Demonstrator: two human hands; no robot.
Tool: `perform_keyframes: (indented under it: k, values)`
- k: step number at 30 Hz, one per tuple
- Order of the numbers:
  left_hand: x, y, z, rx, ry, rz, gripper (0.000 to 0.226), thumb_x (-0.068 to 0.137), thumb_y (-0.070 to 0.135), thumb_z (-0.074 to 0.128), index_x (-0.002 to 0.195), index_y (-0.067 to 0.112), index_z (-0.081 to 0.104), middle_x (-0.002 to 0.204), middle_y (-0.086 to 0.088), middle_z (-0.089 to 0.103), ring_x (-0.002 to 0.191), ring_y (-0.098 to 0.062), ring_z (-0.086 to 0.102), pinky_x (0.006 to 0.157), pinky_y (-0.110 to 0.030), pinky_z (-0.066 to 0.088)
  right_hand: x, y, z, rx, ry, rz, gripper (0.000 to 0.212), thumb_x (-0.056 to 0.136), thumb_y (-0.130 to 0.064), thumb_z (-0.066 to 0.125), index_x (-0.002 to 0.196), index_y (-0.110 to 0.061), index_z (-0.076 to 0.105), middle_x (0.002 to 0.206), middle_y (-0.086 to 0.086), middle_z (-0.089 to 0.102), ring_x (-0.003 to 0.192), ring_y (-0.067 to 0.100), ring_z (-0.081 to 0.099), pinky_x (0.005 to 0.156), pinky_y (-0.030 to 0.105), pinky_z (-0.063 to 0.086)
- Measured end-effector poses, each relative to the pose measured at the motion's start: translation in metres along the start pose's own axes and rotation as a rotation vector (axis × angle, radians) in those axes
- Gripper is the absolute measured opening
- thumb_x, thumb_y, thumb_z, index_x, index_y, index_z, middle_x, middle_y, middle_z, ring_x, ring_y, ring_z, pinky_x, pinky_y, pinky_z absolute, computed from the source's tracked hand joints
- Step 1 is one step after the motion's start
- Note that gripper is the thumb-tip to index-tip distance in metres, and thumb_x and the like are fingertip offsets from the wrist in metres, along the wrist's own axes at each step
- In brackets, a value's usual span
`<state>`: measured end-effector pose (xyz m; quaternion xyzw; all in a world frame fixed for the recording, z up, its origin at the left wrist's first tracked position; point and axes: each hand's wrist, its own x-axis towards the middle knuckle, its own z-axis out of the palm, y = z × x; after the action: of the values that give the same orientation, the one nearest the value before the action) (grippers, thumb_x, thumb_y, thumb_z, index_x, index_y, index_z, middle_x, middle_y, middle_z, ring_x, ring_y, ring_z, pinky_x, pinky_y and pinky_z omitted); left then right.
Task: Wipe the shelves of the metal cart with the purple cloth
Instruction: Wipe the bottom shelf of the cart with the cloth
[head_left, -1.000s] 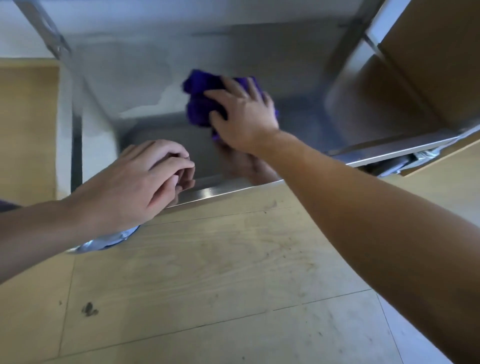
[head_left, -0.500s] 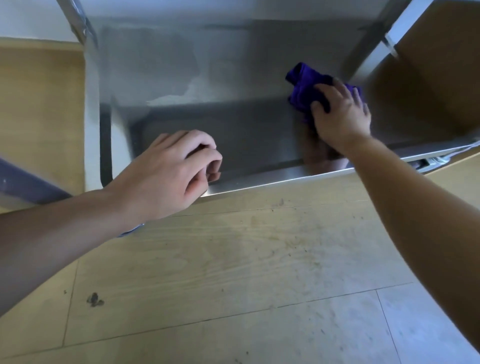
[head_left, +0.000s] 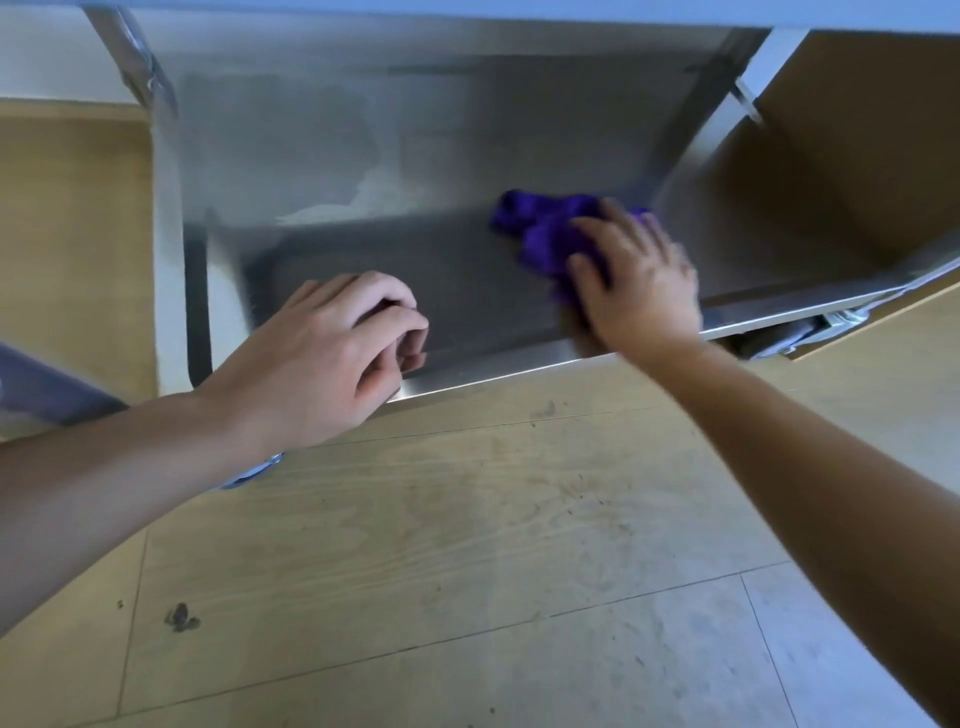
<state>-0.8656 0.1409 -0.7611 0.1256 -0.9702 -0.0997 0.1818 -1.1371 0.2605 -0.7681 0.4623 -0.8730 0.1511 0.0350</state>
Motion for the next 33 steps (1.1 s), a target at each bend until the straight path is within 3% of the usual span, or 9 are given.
perform_keyframes:
  k: [3,6,10,14,18,23,27,29,33]
  values:
    - [-0.001,-0.001,0.001,0.015,0.003,-0.005,0.025,0.088,0.008,0.045,0.103,0.010,0.065,0.111,-0.002,0.057,0.092,-0.023,0.056,0.082,-0.038,0.043,0.021,0.031,-0.009,-0.005,-0.013,0.236,0.046,0.098,-0.042,0.041,0.143,-0.033,0.043,0.157,-0.007,0.033,0.146,0.029,0.023,0.118,0.051,0.018]
    - [-0.001,-0.001,0.000,0.018,-0.004,-0.015,0.026,0.088,0.010,0.044,0.103,0.011,0.065,0.111,-0.002,0.057,0.093,-0.023,0.056,0.084,-0.038,0.042,0.032,0.016,-0.004,0.014,-0.025,0.261,0.045,0.098,-0.037,0.042,0.143,-0.032,0.044,0.156,-0.005,0.033,0.146,0.031,0.020,0.119,0.050,0.014]
    - [0.000,-0.001,0.000,0.029,-0.016,-0.013,0.025,0.088,0.010,0.045,0.104,0.011,0.065,0.112,-0.003,0.057,0.095,-0.021,0.055,0.085,-0.035,0.042,0.048,-0.045,0.011,0.035,-0.067,0.039,0.044,0.095,-0.037,0.044,0.139,-0.035,0.047,0.155,-0.007,0.035,0.142,0.029,0.027,0.117,0.046,0.020]
    - [-0.001,0.000,-0.001,0.041,-0.026,-0.006,0.025,0.089,0.012,0.046,0.105,0.010,0.065,0.113,-0.005,0.058,0.097,-0.021,0.056,0.084,-0.037,0.044,0.051,-0.115,0.029,0.068,-0.194,-0.297,0.047,0.097,-0.038,0.045,0.144,-0.037,0.042,0.159,-0.009,0.028,0.147,0.028,0.020,0.120,0.044,0.014]
    - [-0.001,0.000,-0.001,0.044,-0.026,-0.006,0.024,0.089,0.012,0.047,0.104,0.010,0.066,0.113,-0.005,0.058,0.097,-0.022,0.057,0.084,-0.036,0.044,0.057,-0.118,0.034,0.094,-0.225,-0.453,0.049,0.096,-0.045,0.042,0.144,-0.036,0.044,0.157,-0.008,0.032,0.147,0.027,0.023,0.120,0.045,0.017]
    - [-0.002,-0.001,-0.001,0.037,-0.030,-0.024,0.028,0.088,0.014,0.041,0.101,0.012,0.066,0.111,-0.004,0.058,0.095,-0.022,0.057,0.083,-0.037,0.044,0.094,-0.045,0.031,0.039,-0.075,-0.134,0.054,0.090,-0.049,0.036,0.139,-0.032,0.049,0.150,0.001,0.045,0.138,0.028,0.038,0.114,0.042,0.029]
    - [-0.001,0.000,-0.002,0.037,-0.024,-0.023,0.028,0.088,0.014,0.041,0.100,0.012,0.066,0.110,-0.004,0.058,0.096,-0.021,0.057,0.084,-0.036,0.044,0.100,-0.019,0.019,0.027,-0.076,0.164,0.048,0.096,-0.040,0.040,0.143,-0.032,0.043,0.153,-0.001,0.038,0.142,0.031,0.028,0.117,0.047,0.022]
    - [0.000,0.000,-0.001,0.040,-0.024,-0.019,0.028,0.087,0.013,0.041,0.100,0.012,0.066,0.110,-0.004,0.058,0.096,-0.020,0.057,0.084,-0.035,0.044,0.090,-0.041,0.022,0.012,-0.080,0.104,0.047,0.095,-0.038,0.040,0.142,-0.033,0.044,0.155,-0.001,0.035,0.142,0.032,0.028,0.117,0.047,0.021]
    - [0.000,-0.001,-0.002,0.035,-0.020,-0.020,0.028,0.085,0.012,0.044,0.101,0.011,0.067,0.110,-0.005,0.059,0.093,-0.022,0.057,0.082,-0.037,0.044,0.053,-0.099,0.036,0.038,-0.072,-0.229,0.044,0.097,-0.039,0.042,0.140,-0.035,0.049,0.155,-0.005,0.036,0.143,0.030,0.029,0.117,0.045,0.021]
